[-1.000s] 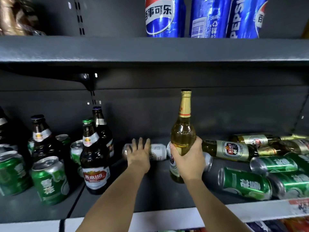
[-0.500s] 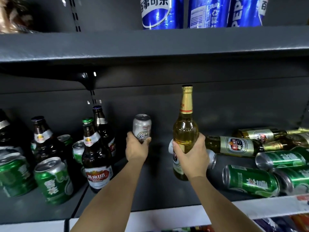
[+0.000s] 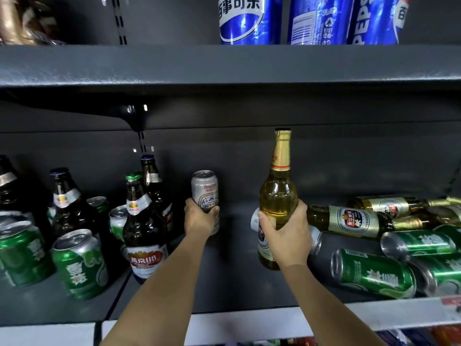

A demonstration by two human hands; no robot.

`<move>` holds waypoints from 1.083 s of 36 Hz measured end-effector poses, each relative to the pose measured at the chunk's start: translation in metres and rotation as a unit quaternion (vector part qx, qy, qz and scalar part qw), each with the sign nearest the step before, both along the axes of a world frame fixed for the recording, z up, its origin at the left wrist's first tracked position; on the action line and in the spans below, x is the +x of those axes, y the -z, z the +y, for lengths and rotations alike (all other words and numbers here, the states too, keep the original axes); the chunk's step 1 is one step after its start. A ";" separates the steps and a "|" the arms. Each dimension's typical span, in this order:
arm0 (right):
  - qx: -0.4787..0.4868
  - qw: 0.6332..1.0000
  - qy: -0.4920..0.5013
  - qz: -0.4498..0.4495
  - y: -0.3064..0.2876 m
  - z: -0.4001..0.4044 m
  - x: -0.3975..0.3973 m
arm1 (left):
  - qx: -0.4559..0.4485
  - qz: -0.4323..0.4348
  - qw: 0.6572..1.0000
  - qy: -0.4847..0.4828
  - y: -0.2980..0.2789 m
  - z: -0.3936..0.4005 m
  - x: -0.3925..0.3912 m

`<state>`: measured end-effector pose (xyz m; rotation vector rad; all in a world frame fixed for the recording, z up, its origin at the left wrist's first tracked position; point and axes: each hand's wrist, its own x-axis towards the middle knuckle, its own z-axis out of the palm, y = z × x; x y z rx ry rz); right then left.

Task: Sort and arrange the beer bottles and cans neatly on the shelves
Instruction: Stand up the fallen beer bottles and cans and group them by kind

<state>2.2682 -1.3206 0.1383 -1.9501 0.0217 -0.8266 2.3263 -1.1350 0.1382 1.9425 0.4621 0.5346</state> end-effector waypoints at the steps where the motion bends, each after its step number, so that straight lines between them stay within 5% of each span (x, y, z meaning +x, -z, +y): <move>1: -0.002 1.000 -0.001 0.001 0.000 0.000 0.000 | -0.005 0.001 1.000 0.001 0.001 -0.001 -0.002; 8: -0.010 1.000 0.002 0.003 -0.005 0.014 0.003 | 0.028 -0.014 0.999 -0.044 0.015 -0.030 -0.042; 14: 0.010 0.998 -0.039 0.047 -0.012 0.041 0.010 | 0.137 -0.027 0.987 0.083 0.021 -0.040 -0.065; 21: -0.029 0.993 -0.089 0.073 -0.018 0.065 0.018 | 0.015 -0.018 0.982 0.185 0.041 -0.021 -0.048; 27: -0.065 0.985 -0.134 0.085 -0.018 0.060 0.021 | 0.024 -0.028 0.983 0.182 0.020 -0.036 -0.054; 31: -0.178 0.971 -0.138 0.083 -0.018 0.030 0.025 | 0.029 -0.031 0.988 0.148 0.020 -0.041 -0.052; 35: -0.349 0.919 -0.074 0.167 -0.017 -0.018 0.033 | 0.036 -0.028 0.991 0.126 0.019 -0.044 -0.050; 39: -0.530 0.779 -0.049 0.331 -0.022 -0.051 0.030 | 0.047 -0.015 0.994 0.100 0.018 -0.042 -0.050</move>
